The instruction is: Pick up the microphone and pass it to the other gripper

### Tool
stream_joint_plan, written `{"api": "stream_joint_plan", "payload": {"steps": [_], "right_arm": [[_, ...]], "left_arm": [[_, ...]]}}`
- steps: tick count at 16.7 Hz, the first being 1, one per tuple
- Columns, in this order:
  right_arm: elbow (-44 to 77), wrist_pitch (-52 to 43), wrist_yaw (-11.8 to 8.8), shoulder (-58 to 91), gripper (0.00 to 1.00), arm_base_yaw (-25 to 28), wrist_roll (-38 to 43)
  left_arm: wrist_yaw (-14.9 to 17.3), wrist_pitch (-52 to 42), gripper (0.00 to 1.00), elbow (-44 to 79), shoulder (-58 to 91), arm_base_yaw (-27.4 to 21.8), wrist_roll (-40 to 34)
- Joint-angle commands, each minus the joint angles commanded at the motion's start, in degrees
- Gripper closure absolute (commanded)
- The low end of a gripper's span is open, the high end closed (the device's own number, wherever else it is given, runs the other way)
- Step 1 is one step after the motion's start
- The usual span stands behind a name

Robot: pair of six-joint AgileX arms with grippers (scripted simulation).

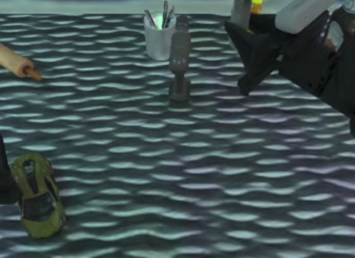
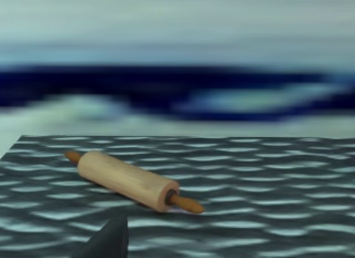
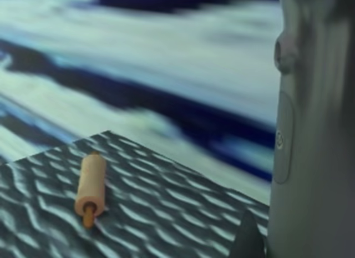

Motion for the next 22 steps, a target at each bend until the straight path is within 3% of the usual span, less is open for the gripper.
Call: {"api": "stream_joint_plan", "payload": {"steps": [4, 6, 18, 22], "right_arm": [[0.86, 1.25, 8.33, 1.19, 1.0, 8.45, 0.44], [1.08, 1.57, 10.29, 1.33, 1.0, 10.4, 0.52], [1.09, 1.59, 10.39, 1.33, 1.0, 10.5, 0.52], [1.09, 1.59, 10.39, 1.33, 1.0, 10.5, 0.52]], "left_arm": [[0.0, 0.0, 0.0, 0.0, 0.0, 0.0, 0.0], [0.0, 0.0, 0.0, 0.0, 0.0, 0.0, 0.0], [0.03, 0.05, 0.0, 0.08, 0.1, -0.07, 0.0], [1.75, 3.1, 0.0, 4.48, 6.36, -3.91, 0.04]]}}
